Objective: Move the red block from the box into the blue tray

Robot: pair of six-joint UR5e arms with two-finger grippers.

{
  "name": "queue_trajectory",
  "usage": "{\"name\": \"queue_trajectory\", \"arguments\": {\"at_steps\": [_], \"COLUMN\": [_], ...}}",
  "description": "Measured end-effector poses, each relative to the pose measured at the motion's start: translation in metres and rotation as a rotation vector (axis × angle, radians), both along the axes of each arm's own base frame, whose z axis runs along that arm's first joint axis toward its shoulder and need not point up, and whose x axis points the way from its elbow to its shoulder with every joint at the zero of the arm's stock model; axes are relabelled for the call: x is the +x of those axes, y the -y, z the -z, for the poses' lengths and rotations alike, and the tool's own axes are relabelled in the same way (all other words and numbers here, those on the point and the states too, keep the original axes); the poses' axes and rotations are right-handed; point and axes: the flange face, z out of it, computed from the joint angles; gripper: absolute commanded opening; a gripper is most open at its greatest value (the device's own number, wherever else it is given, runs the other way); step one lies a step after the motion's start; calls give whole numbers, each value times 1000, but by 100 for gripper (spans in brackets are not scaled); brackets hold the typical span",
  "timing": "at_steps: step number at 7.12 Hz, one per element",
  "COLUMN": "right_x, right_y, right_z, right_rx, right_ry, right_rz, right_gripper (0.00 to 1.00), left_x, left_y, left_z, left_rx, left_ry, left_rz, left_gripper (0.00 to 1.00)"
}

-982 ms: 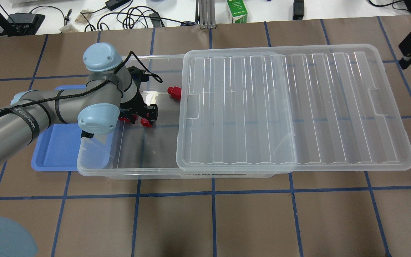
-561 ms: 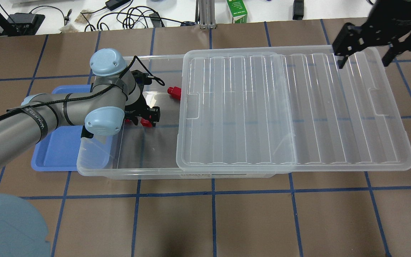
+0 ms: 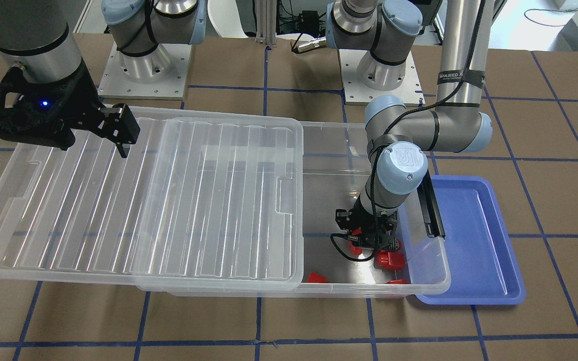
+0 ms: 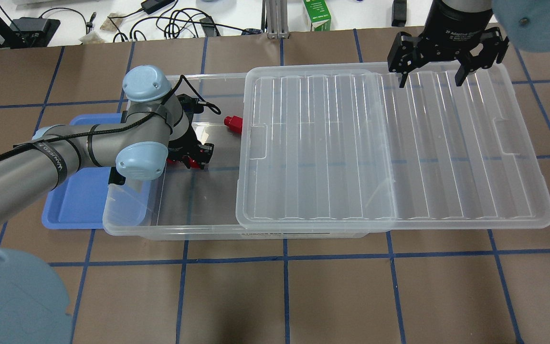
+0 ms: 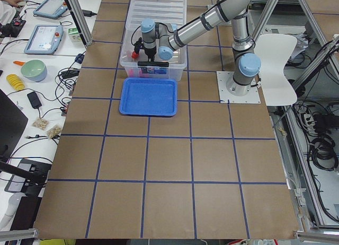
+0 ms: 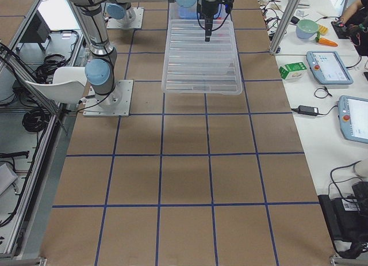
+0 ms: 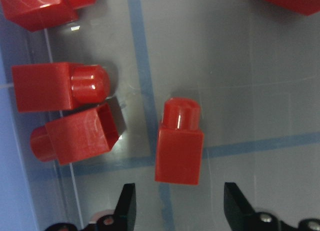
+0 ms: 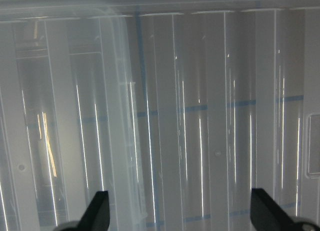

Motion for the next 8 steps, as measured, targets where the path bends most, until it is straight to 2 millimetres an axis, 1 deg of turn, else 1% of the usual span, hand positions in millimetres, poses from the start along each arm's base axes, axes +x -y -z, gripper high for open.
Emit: {"name": "queue_trajectory", "arguments": {"at_steps": [1, 2, 3, 4, 5, 6, 7, 8], "right_x": [0, 1, 1, 1, 1, 1, 1, 1], "right_y": [0, 0, 0, 0, 0, -1, 0, 0], "right_z": [0, 0, 0, 0, 0, 0, 0, 0], "right_rx": [0, 0, 0, 0, 0, 0, 0, 0], "right_ry": [0, -1, -1, -1, -2, -2, -2, -2], "right_rz": [-1, -3, -5, -7, -7, -7, -7, -7], "right_gripper": [100, 100, 100, 100, 100, 100, 100, 100], "left_x": [0, -1, -3, -3, -3, 1, 13, 41], "left_y": [3, 10, 17, 23, 21, 14, 5, 2], "left_z": [-11, -34, -64, -103, -144, -185, -220, -241], "left_rx": [-17, -29, -25, -13, 4, 20, 32, 35], "left_ry": [2, 2, 2, 3, 5, 9, 20, 51], "left_rz": [-1, 0, -2, -5, -10, -20, -39, -69], "left_gripper": [0, 0, 0, 0, 0, 0, 0, 0]}}
